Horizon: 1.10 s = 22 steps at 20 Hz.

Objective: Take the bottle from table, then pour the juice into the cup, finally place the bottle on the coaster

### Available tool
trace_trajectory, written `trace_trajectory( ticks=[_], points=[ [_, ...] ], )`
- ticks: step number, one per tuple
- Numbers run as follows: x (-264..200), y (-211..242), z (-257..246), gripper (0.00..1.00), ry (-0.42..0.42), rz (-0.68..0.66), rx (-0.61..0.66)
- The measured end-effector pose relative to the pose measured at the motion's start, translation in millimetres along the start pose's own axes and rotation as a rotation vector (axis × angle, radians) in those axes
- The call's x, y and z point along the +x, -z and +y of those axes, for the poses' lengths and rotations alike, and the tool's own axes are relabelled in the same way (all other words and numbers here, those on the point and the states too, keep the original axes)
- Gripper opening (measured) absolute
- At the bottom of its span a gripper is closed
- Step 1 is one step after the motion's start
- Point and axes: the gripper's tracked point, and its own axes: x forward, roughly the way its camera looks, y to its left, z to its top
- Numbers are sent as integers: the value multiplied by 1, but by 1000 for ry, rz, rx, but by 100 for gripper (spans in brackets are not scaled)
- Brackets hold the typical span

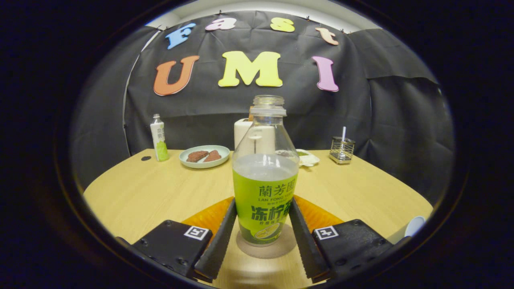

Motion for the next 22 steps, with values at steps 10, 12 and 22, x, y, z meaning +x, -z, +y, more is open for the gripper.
trace_trajectory(
  ticks=[10, 12, 22],
  points=[
    [-15, -5, 3, 94, -19, -18, -39],
    [-24, -7, 3, 95, -25, -26, -51],
    [-150, -8, -21, 100, 12, -108, -75]
  ],
)
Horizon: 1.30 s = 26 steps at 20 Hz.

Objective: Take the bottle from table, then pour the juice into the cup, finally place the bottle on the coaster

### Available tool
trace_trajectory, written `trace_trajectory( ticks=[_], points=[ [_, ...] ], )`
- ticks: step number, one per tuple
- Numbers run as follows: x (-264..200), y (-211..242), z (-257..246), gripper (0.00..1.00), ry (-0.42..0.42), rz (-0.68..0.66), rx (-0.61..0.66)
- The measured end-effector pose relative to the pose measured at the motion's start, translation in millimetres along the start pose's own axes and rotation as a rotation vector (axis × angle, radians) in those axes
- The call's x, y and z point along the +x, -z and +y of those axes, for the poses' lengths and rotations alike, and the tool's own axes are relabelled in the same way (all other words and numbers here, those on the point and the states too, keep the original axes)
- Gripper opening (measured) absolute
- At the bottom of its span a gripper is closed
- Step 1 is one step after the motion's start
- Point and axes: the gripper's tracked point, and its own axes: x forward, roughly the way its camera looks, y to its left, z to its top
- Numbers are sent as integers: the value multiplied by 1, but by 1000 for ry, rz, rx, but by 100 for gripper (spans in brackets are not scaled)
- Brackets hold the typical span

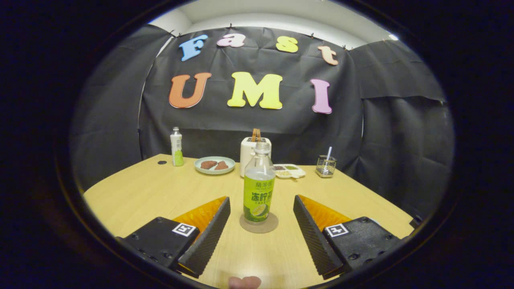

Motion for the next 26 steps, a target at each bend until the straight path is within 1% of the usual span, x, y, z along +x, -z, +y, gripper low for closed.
trace_trajectory(
  ticks=[1, 6, 9, 11, 14, 17, 19, 23, 26],
  points=[
    [-15, -1, -5, 100, 7, -9, 1],
    [-86, -7, -9, 100, -21, -67, 84],
    [-122, -11, -6, 100, -49, -110, 74],
    [-139, -8, -13, 100, -28, -125, 69],
    [-156, -1, -1, 100, -49, -151, 106],
    [-161, 19, 2, 100, -59, -134, 150],
    [-163, 31, -3, 100, -36, -115, 162],
    [-173, 37, -21, 100, 48, -117, 136],
    [-183, 35, -22, 100, 72, -134, 136]
  ],
)
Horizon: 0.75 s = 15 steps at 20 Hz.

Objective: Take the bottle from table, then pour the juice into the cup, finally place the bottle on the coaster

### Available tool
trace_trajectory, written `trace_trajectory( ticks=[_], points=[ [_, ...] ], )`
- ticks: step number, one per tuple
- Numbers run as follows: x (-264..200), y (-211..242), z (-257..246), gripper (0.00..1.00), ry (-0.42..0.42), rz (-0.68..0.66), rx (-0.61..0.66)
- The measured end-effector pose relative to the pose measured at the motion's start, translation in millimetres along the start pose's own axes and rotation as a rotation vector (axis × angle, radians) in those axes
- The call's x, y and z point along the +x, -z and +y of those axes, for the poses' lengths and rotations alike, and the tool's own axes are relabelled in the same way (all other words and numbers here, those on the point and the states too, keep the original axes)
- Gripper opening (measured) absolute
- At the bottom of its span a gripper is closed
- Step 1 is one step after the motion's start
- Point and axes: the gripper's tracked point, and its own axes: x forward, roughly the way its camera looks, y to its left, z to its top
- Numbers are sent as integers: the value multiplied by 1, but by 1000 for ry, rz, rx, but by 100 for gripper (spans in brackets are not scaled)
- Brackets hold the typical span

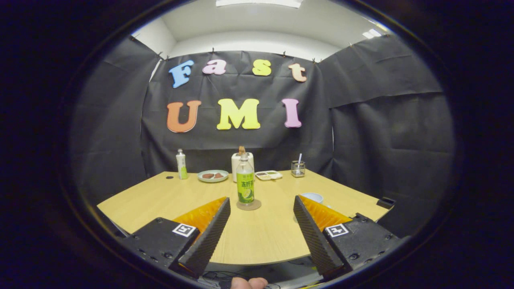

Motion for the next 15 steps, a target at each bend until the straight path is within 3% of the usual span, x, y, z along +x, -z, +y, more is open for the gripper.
trace_trajectory(
  ticks=[15],
  points=[
    [-22, -13, 14, 100, -23, -54, -4]
  ],
)
